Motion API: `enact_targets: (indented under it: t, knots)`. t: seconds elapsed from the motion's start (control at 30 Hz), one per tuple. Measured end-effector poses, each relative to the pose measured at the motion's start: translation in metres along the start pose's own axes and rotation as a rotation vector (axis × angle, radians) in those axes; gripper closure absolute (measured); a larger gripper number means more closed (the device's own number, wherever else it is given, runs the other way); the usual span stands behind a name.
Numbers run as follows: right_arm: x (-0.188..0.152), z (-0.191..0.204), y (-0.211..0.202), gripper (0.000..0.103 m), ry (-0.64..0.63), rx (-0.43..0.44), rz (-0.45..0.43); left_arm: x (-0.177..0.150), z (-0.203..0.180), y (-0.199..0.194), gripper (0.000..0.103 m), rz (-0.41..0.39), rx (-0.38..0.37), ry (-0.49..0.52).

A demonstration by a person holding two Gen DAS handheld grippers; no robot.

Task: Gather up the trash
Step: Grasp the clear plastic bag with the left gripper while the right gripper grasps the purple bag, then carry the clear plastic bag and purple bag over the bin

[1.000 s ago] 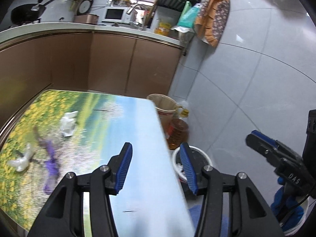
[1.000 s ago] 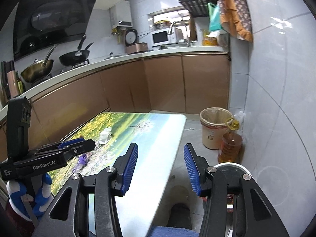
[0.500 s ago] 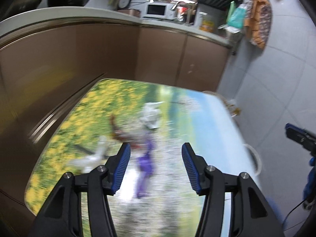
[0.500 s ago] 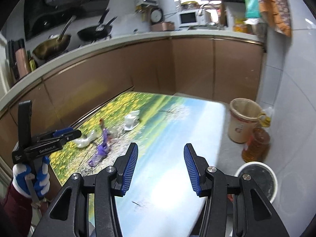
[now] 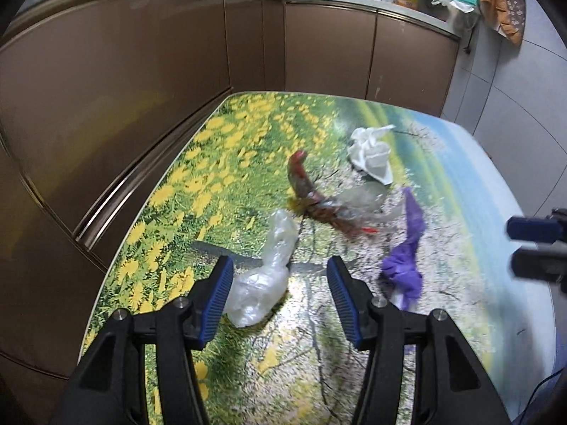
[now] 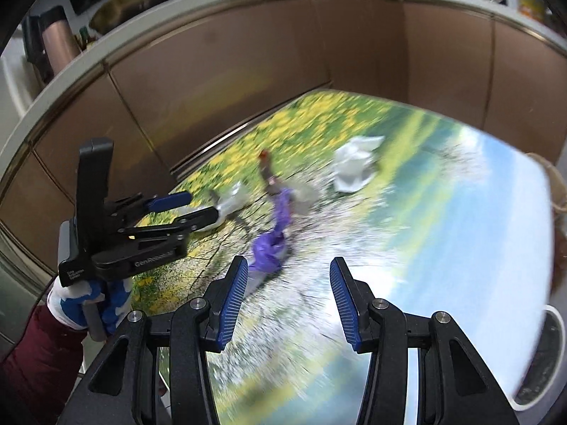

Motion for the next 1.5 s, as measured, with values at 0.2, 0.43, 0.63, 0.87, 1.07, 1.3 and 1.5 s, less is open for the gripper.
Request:
enact_targets:
  t: [0.2,0.43,0.63,0.87,1.07,1.3,1.5]
  knots:
    - [-0.005,0.015,0.047,0.055,-0.015,0.025,0.068,-0.006,0.006,0.014,0.05,0.021,-0.017,-0.03]
    - [-0.009,0.025,0.075,0.055,-0.038,0.02,0.11,-0.011,0.012,0.019,0.057,0.038,-0.048,-0.083]
    - [-0.012,0.027,0.085,0.056,-0.039,0.001,0.131,-0.014,0.017,0.019,0.072,0.047,-0.072,-0.139]
    - [-0.015,0.035,0.083,0.074,-0.075,0.004,0.127,-0.017,0.021,0.014,0.078,0.036,-0.08,-0.184]
    - [-0.02,0.045,0.063,0.079,-0.113,0.02,0.106,-0.018,0.021,0.0,0.079,0.007,-0.083,-0.208]
    - [-0.028,0.044,0.033,0.079,-0.101,0.025,0.072,-0.018,0.015,-0.023,0.079,-0.022,-0.086,-0.21]
    - [-0.032,0.036,0.002,0.079,-0.075,0.021,0.026,-0.018,0.002,-0.048,0.079,-0.051,-0.1,-0.2]
Point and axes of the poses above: each gripper's, at about its wrist camera, not at the fingertips, and y roughly the way its jaws point, z to its left, x to its top, the point moved 2 cm from there along y, roughly the way its jaws point, and after that the axes turned 7 degrees about -z, right-handed, at the moved point
